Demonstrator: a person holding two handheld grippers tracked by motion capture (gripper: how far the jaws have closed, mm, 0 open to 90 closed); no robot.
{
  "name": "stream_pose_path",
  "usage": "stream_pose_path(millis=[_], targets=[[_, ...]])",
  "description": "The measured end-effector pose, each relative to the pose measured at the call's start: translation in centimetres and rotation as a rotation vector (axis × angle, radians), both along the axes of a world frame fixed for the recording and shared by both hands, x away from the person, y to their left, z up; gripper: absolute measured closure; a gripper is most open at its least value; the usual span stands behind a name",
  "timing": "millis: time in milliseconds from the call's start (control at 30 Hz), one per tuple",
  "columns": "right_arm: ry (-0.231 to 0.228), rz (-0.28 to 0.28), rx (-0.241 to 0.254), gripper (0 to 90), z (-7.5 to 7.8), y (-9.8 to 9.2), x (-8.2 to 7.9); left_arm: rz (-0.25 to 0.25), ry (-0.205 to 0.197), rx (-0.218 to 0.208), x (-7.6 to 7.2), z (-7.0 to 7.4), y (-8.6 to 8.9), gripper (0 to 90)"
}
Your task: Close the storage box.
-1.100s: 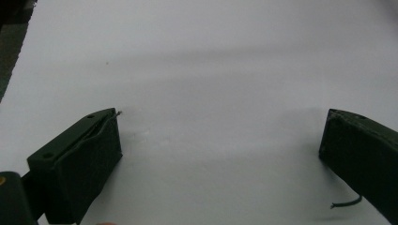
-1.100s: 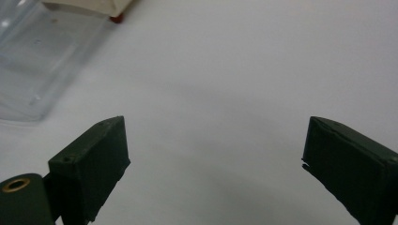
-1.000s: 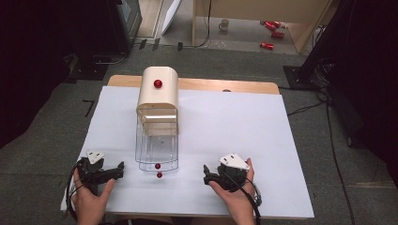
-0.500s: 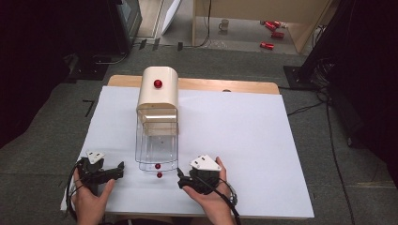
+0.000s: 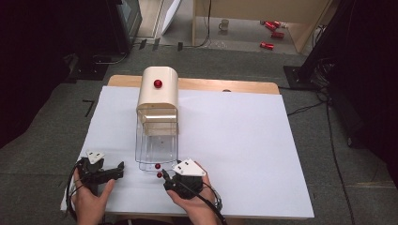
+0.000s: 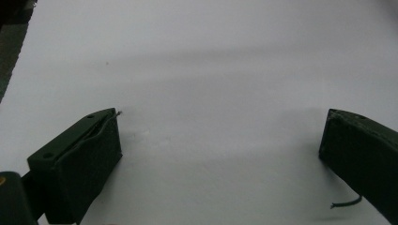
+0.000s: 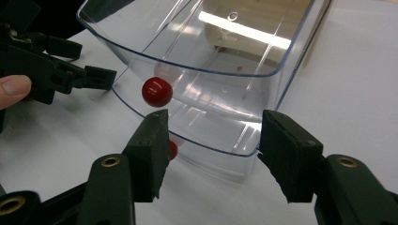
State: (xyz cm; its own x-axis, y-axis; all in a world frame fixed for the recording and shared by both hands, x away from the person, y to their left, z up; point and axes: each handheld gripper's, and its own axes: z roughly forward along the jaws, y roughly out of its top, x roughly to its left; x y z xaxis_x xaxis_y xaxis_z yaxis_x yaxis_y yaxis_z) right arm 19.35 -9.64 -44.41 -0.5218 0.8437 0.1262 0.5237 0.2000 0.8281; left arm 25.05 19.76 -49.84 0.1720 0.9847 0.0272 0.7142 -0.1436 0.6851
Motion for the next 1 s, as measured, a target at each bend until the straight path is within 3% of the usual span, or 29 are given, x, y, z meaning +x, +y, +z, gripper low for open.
stream_pose_path(millis=[333, 533, 1000], targets=[[-0.014, 0.024, 0.012, 64.4, -0.2, 1.3, -0.3, 0.0, 0.0, 0.0, 0.0, 0.0, 0.0, 0.0], [0.003, 0.04, 0.034, 71.0, -0.5, 2.0, -0.2, 0.0, 0.0, 0.0, 0.0, 0.0, 0.0, 0.0], [0.006, 0.035, 0.061, 74.9, -0.2, 2.9, 0.1, 0.0, 0.0, 0.001, 0.0, 0.0, 0.0, 0.0]])
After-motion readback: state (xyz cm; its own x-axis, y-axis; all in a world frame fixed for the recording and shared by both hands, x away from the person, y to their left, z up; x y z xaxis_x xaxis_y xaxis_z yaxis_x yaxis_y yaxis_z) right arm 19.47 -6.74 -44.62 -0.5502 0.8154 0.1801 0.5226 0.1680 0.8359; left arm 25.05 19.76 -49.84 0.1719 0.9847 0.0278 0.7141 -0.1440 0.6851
